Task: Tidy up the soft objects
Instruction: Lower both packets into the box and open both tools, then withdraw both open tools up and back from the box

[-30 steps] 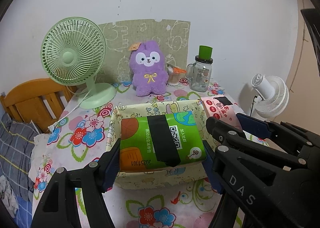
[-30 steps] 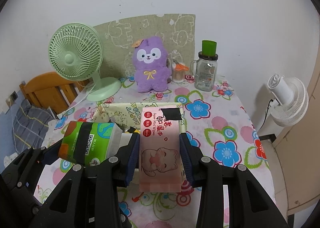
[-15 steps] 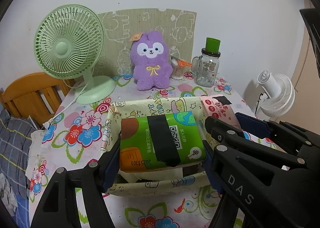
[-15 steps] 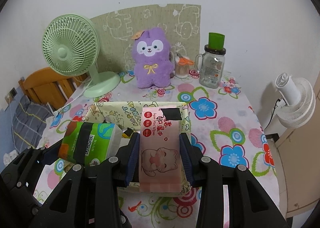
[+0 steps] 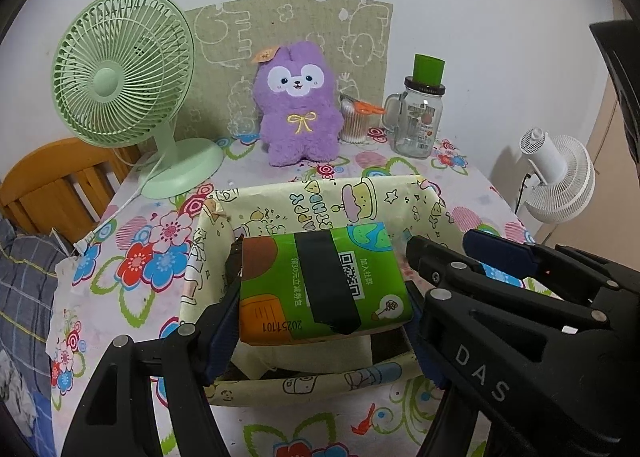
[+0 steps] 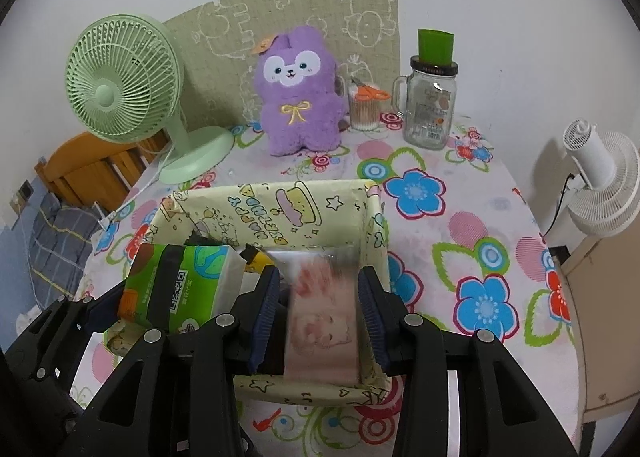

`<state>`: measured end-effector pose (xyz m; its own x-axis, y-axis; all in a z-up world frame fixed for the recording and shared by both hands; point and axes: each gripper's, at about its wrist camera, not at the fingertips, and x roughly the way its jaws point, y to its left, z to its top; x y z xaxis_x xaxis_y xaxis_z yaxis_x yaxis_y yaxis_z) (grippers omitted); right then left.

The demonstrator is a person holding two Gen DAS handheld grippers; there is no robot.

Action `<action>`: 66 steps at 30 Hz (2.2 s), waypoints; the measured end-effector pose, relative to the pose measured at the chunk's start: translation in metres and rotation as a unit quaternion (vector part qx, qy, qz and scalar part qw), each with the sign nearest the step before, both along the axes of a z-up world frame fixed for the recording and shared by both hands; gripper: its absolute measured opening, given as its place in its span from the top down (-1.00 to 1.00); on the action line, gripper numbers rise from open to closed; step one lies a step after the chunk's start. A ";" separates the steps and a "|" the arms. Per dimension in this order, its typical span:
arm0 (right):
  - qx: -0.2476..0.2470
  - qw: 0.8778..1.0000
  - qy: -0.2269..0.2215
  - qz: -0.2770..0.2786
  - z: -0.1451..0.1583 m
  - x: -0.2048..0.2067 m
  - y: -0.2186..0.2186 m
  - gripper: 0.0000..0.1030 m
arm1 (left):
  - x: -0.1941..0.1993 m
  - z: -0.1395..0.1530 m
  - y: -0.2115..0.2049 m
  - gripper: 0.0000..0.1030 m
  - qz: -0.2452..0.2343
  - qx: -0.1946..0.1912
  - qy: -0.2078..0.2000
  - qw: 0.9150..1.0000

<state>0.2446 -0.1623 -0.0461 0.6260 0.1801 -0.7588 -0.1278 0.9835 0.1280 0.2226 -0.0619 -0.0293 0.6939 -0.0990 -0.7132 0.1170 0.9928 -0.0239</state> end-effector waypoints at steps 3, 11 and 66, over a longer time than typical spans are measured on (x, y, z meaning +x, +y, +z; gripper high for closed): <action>-0.011 1.000 -0.002 -0.004 0.002 -0.001 -0.001 0.02 | 0.001 0.000 -0.001 -0.47 0.000 -0.004 0.002 1.000; -0.021 1.000 -0.011 -0.021 0.007 -0.006 -0.020 -0.20 | 0.005 -0.001 -0.014 -0.48 -0.008 -0.014 0.006 1.000; -0.016 0.999 -0.040 -0.027 0.022 -0.067 -0.029 -0.79 | -0.056 0.010 0.026 -0.99 0.019 -0.008 -0.006 1.000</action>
